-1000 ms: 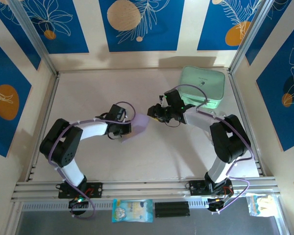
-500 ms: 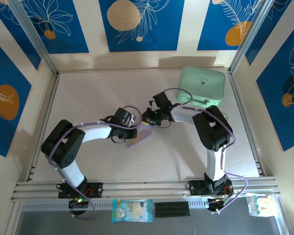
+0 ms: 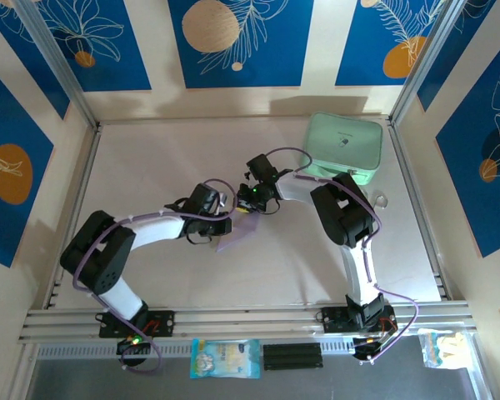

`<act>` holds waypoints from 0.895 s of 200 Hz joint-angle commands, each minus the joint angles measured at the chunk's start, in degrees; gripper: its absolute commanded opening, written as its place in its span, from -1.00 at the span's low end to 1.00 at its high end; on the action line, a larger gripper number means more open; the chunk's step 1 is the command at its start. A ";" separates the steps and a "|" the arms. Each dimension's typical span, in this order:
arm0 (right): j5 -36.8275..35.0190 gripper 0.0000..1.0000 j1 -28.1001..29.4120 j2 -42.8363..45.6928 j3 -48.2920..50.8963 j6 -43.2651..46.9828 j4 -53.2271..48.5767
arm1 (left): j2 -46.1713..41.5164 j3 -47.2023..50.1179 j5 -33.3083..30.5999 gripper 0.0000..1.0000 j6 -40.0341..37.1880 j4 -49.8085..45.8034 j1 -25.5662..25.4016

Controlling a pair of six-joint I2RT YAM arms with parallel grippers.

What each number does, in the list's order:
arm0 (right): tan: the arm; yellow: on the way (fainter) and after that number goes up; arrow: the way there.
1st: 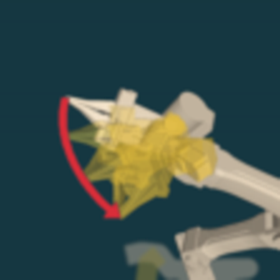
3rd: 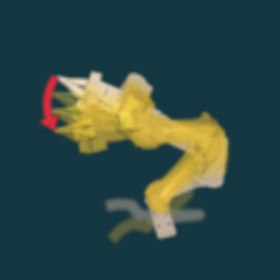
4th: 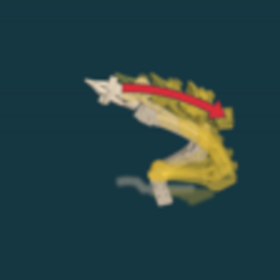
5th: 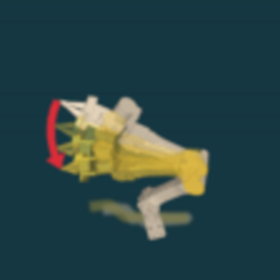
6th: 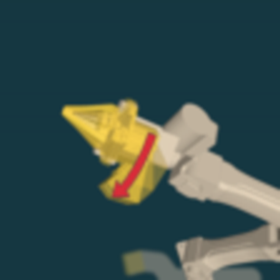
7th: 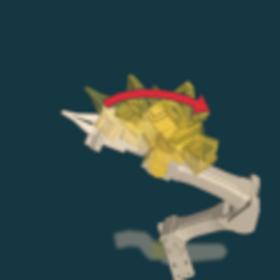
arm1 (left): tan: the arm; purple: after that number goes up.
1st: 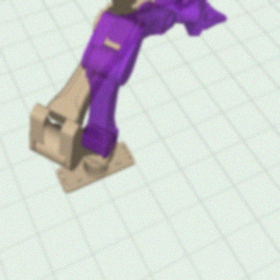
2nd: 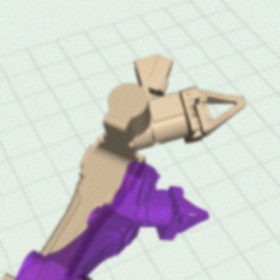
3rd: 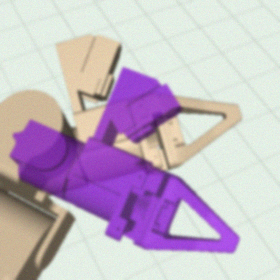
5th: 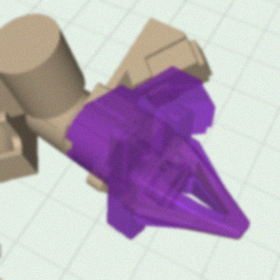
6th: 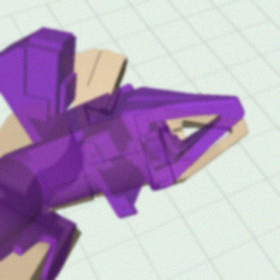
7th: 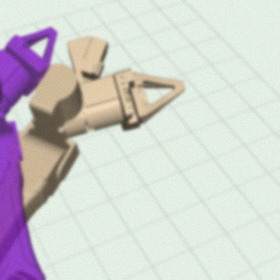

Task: Fold a paper plane with a square sheet of paper (pick it up from the middle)
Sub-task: Move the paper to the center of the table.

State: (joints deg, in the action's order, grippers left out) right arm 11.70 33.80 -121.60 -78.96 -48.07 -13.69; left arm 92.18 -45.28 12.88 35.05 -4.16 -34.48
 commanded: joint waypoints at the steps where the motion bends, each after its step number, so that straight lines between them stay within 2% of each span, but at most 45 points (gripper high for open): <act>1: -6.83 -0.71 0.07 0.57 2.80 -4.48 -4.89 | -3.49 1.88 0.39 -0.72 3.27 -0.15 -0.63; 44: -12.95 -0.73 -0.02 5.82 8.56 -12.40 -5.51 | -7.01 6.30 2.64 -0.68 9.95 4.92 -1.83; 76: -14.03 -0.73 -0.45 9.81 12.58 -16.57 -4.03 | -5.92 8.09 2.80 -0.71 13.64 8.45 -2.26; 134: -11.41 -0.74 -1.35 11.65 14.34 -18.12 -1.48 | -0.57 9.04 6.52 -0.79 19.75 17.15 -2.72; 179: -9.36 -0.74 -1.89 11.73 14.54 -17.24 0.08 | 0.07 9.45 6.89 -0.81 19.78 16.28 -2.72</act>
State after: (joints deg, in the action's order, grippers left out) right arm 1.26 32.45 -110.45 -65.71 -64.99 -13.10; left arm 91.26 -36.47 18.09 53.76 10.98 -36.69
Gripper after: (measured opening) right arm 0.132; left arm 0.099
